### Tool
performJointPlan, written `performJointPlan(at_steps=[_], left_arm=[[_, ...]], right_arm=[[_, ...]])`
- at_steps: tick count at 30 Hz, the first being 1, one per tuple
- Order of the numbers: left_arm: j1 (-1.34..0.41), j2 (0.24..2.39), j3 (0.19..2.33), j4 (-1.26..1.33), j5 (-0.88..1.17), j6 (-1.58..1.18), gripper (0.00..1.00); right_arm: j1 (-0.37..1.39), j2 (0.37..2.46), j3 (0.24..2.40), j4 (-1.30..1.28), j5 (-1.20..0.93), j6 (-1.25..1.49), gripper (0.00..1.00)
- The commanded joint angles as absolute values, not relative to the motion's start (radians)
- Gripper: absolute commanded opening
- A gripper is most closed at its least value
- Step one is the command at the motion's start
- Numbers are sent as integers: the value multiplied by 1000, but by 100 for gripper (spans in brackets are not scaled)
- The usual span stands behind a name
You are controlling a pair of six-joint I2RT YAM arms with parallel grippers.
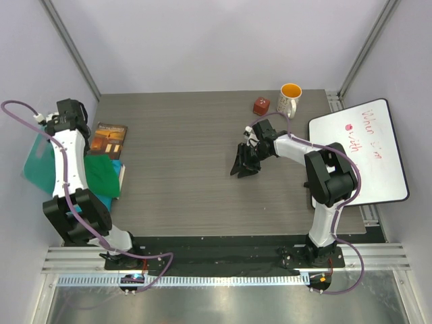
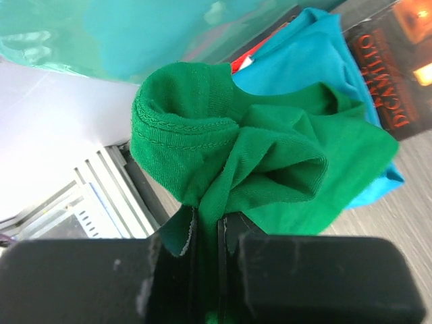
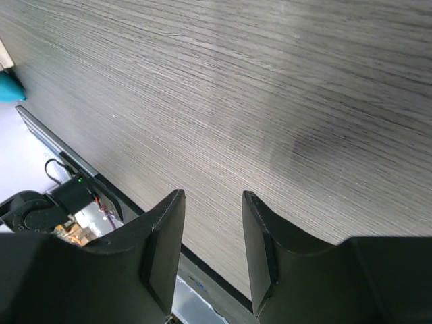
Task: Fold and stack the t-shirts
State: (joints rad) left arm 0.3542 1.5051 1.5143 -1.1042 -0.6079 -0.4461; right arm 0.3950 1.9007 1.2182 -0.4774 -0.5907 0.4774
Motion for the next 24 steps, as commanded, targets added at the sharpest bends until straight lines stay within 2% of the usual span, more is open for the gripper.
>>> performJointPlan(at_steps=[1, 7, 10, 12, 14, 21, 24], left_arm=[[362, 1545, 1516, -1117, -704, -486, 1], [360, 1621, 1580, -1156, -730, -495, 16], [362, 1634, 1583, -1161, -745, -497, 30], [365, 1628, 1578, -1161, -749, -497, 34], [365, 1626, 1582, -1161, -749, -497, 43], [373, 1649, 1632, -1180, -746, -492, 45], [373, 1651, 1654, -1192, -749, -494, 49]], right_arm=[[393, 1853, 1255, -462, -621, 494, 46], [393, 1850, 1259, -463, -627, 499, 46], [393, 1847, 1261, -465, -626, 500, 46], [393, 1847, 1262, -465, -627, 500, 46], [390, 1851, 1266, -463, -629, 502, 46], [390, 1873, 1279, -463, -643, 506, 46], [388, 1873, 1282, -463, -646, 506, 46]])
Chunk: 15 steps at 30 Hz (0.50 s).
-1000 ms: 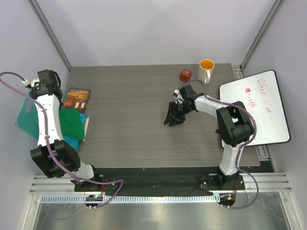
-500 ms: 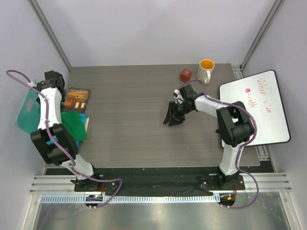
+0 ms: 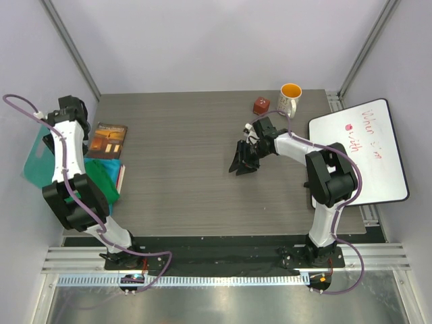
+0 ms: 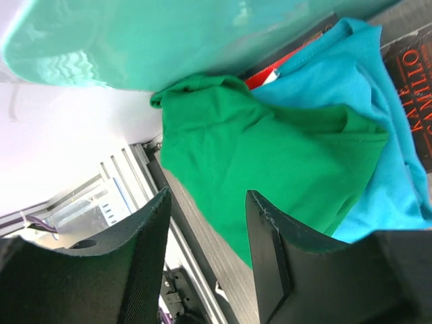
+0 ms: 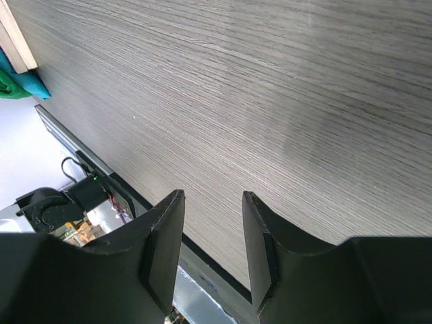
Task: Fold and stack the t-shirts
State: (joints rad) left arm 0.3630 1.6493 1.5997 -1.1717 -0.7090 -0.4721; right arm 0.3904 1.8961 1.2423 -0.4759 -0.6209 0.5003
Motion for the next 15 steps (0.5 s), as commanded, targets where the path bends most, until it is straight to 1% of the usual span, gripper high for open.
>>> performJointPlan(at_steps=[1, 8, 11, 15], left_arm=[[371, 1646, 1660, -1195, -747, -494, 50], [373, 1618, 1672, -1189, -695, -488, 50], [370, 1588, 1629, -1180, -641, -486, 50], [354, 1499, 1448, -1099, -562, -479, 52]], right_arm=[[388, 1873, 1282, -463, -646, 506, 46], [387, 1873, 1279, -459, -646, 508, 46], [387, 1870, 1281, -459, -644, 511, 46], [385, 1865, 1278, -454, -640, 515, 46]])
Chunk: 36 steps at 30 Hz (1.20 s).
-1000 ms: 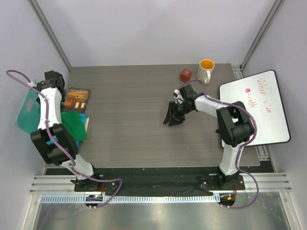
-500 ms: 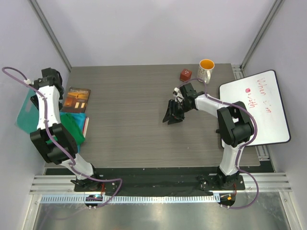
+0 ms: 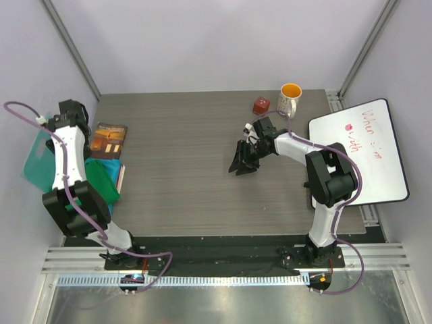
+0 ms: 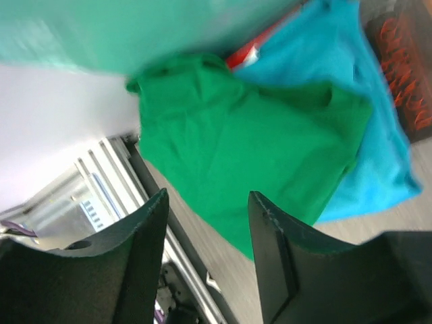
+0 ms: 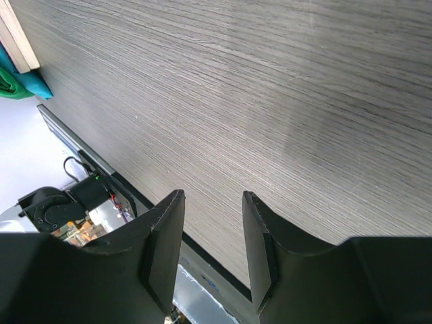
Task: Fold and stack the t-shirts
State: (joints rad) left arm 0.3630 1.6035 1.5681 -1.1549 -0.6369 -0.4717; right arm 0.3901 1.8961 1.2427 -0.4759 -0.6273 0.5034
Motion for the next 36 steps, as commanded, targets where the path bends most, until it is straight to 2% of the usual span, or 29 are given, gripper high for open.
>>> performJointPlan(at_steps=[1, 3, 19, 30, 36], left_arm=[[354, 1487, 1419, -1079, -549, -479, 54], [353, 1474, 1371, -1039, -538, -476, 57], [350, 1650, 1330, -891, -471, -502, 56], [206, 1781, 1345, -877, -482, -515, 56], [189, 1749, 1319, -841, -436, -523, 58]], right_arm=[[387, 1867, 1278, -453, -641, 517, 46], [385, 1871, 1278, -453, -646, 522, 46], [387, 1842, 1266, -448, -629, 551, 46], [385, 1810, 1266, -448, -604, 575, 46], [387, 1787, 1266, -448, -594, 591, 46]])
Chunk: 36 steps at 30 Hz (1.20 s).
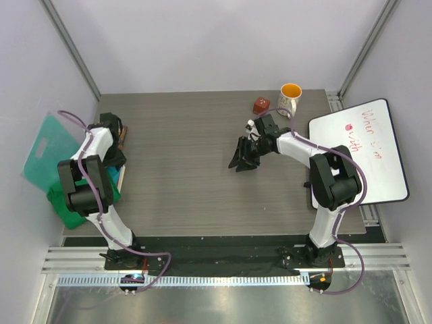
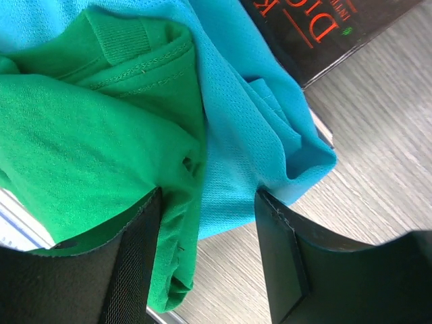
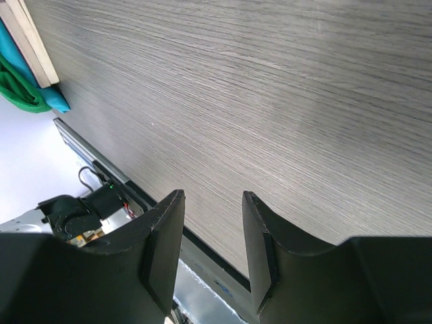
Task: Fold and stack the t-shirts
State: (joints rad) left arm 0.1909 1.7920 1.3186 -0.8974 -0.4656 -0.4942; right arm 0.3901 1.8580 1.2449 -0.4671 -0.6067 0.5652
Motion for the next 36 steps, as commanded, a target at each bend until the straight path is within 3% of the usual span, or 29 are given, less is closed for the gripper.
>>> performJointPlan(at_steps=[1, 5, 9, 14, 23, 36], left_arm=[[187, 1744, 1325, -844, -425, -523, 58], [158, 1683, 1354, -854, -353, -543, 58], [21, 1620, 1387, -867, -321, -577, 59], [-191, 1657, 1433, -910, -279, -649, 59], [-408, 1739, 1500, -927, -166, -690, 59], [-472, 1819, 1548, -919, -104, -653, 58]], right_arm=[[387, 1787, 1266, -449, -592, 594, 46], [385, 1778, 1259, -453, -578, 604, 46], [385, 1763, 1243, -453, -537, 620, 46], [388, 1758, 1232, -488, -463, 630, 45], [390, 1700, 1203, -584, -268, 600, 46], [388, 1718, 1071, -479, -275, 621, 46]])
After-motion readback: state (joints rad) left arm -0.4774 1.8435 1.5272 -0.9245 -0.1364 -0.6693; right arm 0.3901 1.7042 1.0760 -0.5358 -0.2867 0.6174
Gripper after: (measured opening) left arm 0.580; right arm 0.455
